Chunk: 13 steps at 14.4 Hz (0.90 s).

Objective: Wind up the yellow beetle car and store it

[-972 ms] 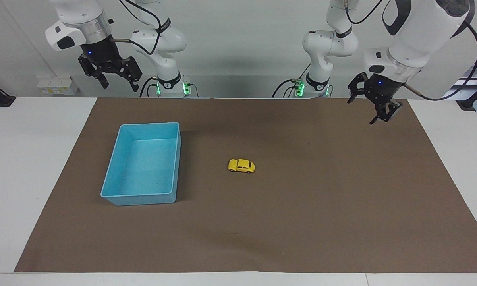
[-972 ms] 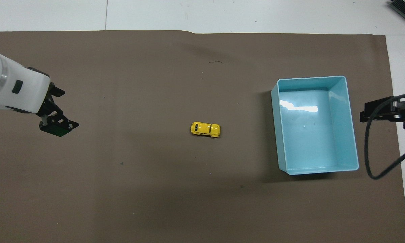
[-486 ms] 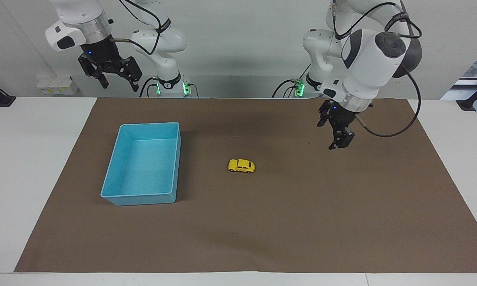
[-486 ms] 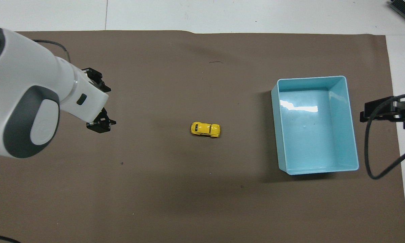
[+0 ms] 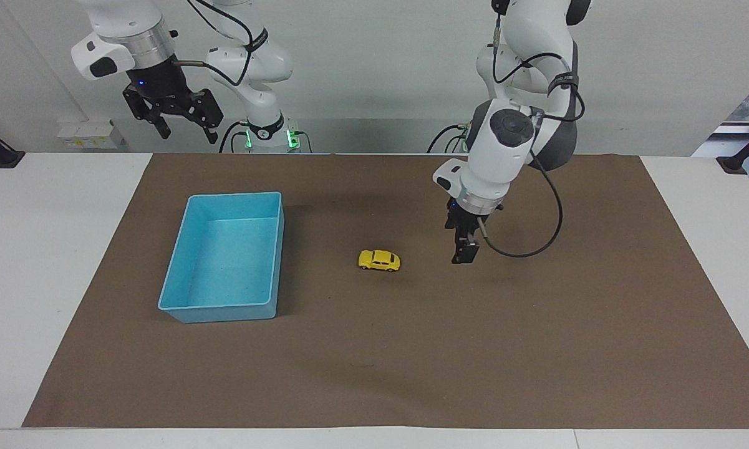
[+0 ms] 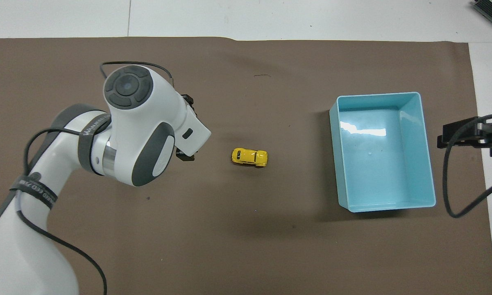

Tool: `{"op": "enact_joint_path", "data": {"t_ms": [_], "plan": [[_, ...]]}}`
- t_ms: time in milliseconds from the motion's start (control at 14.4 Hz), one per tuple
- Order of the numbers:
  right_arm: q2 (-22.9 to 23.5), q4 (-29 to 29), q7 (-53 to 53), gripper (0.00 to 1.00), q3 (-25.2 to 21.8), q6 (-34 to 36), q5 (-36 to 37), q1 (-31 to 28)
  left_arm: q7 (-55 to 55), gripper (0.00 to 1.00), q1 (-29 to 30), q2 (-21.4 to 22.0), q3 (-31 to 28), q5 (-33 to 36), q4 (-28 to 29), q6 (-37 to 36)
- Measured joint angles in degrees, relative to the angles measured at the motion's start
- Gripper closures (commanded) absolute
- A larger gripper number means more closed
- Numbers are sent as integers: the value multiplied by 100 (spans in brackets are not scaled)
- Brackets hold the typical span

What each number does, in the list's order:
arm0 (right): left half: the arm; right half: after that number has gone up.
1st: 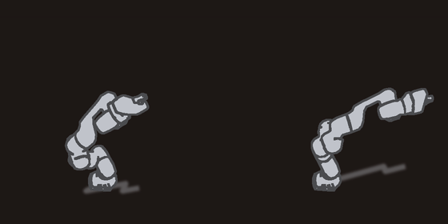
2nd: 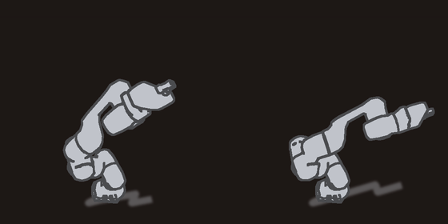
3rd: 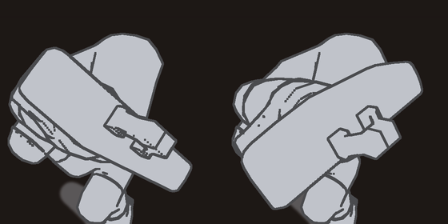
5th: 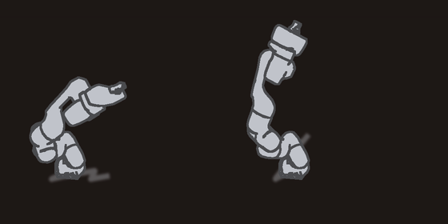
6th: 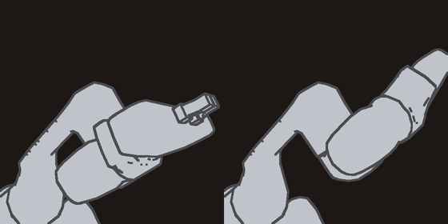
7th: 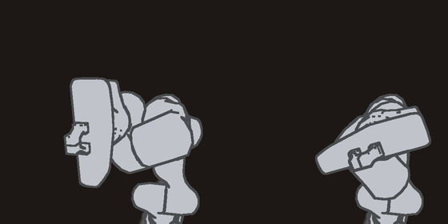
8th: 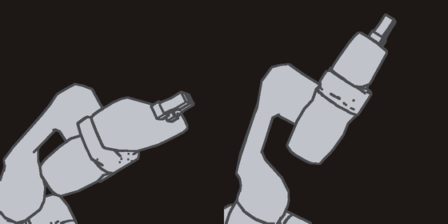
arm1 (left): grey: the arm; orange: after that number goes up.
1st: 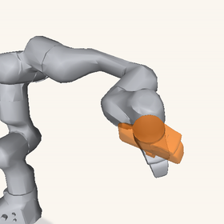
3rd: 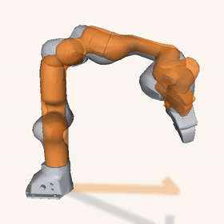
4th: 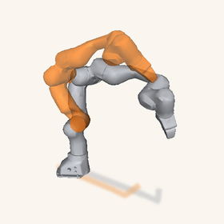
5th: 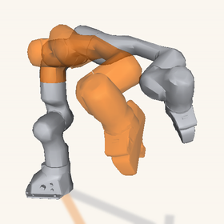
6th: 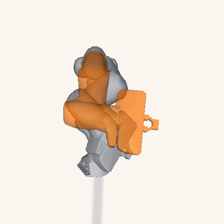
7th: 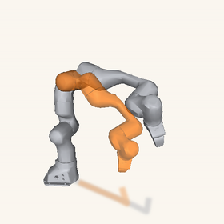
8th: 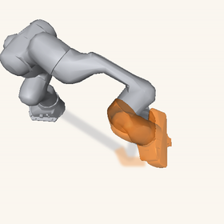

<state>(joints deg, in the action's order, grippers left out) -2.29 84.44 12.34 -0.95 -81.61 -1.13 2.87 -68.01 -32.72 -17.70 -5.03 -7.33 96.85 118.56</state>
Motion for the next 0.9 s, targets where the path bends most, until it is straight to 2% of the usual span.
{"op": "enact_joint_path", "data": {"t_ms": [347,694,903], "plan": [[0,0,0,0,0,0,0,0,79,0,-510,-206,-2,0,408,1076],[0,0,0,0,0,0,0,0,864,0,-893,-570,-5,0,565,1655],[0,0,0,0,0,0,0,0,1128,0,-1078,-763,-4,0,566,1747]]}}
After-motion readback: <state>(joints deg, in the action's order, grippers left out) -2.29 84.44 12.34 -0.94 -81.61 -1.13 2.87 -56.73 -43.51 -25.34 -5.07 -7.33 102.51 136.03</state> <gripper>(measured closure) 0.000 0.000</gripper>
